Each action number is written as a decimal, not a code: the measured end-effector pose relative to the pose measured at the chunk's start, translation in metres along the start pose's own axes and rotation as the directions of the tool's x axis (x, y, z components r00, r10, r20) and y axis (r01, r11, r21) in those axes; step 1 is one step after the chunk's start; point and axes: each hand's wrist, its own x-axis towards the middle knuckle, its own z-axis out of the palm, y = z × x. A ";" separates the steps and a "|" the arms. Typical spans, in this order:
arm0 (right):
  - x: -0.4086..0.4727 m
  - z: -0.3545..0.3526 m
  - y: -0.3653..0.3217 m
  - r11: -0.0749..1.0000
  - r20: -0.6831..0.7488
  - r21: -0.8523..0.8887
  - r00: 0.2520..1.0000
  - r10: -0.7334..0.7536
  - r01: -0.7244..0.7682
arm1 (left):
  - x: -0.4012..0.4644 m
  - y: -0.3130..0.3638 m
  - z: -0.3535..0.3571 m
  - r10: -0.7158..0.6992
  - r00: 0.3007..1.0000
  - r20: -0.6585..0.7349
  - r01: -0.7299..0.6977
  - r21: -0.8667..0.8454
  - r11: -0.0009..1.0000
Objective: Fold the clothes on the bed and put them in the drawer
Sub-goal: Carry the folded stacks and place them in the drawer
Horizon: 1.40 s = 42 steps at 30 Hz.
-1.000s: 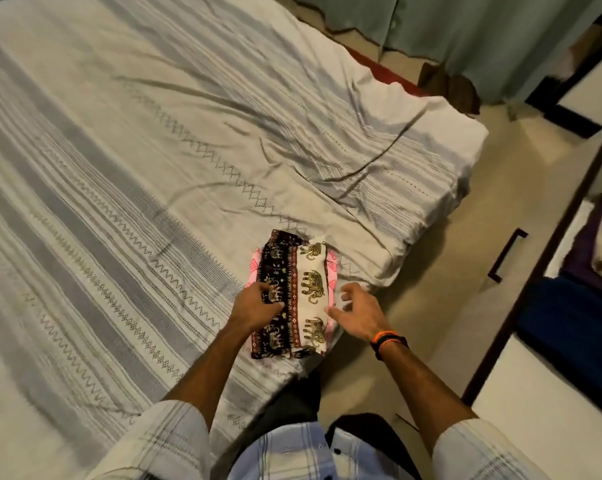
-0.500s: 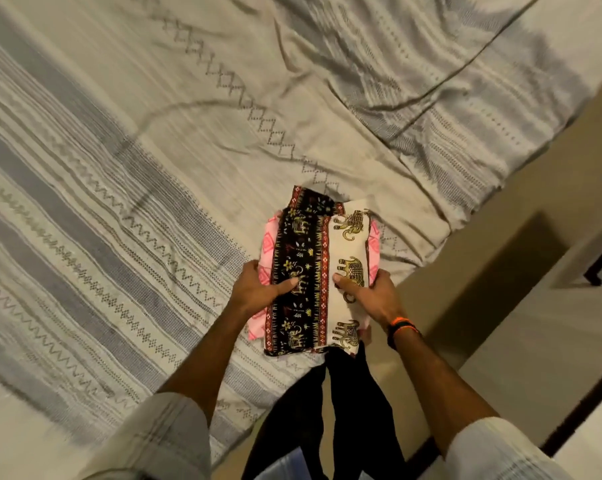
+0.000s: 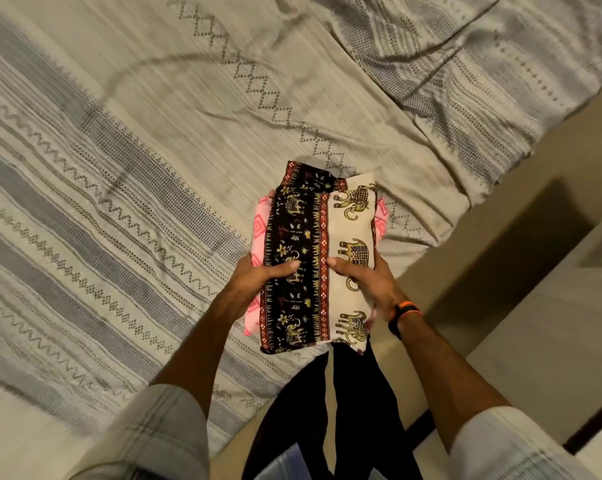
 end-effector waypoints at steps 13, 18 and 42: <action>-0.109 -0.003 -0.049 0.975 -0.091 0.093 0.977 -0.195 0.203 | -0.098 0.054 0.033 0.111 0.990 0.081 -0.117 0.071 0.991; -0.163 -0.025 -0.063 0.937 -0.156 0.155 0.944 -0.289 0.313 | -0.143 0.079 0.073 0.186 0.969 0.162 -0.211 0.150 0.966; -0.339 -0.241 0.062 0.681 -0.687 0.372 0.680 -0.255 0.631 | -0.212 0.038 0.389 -0.008 0.824 0.566 -0.398 0.589 0.703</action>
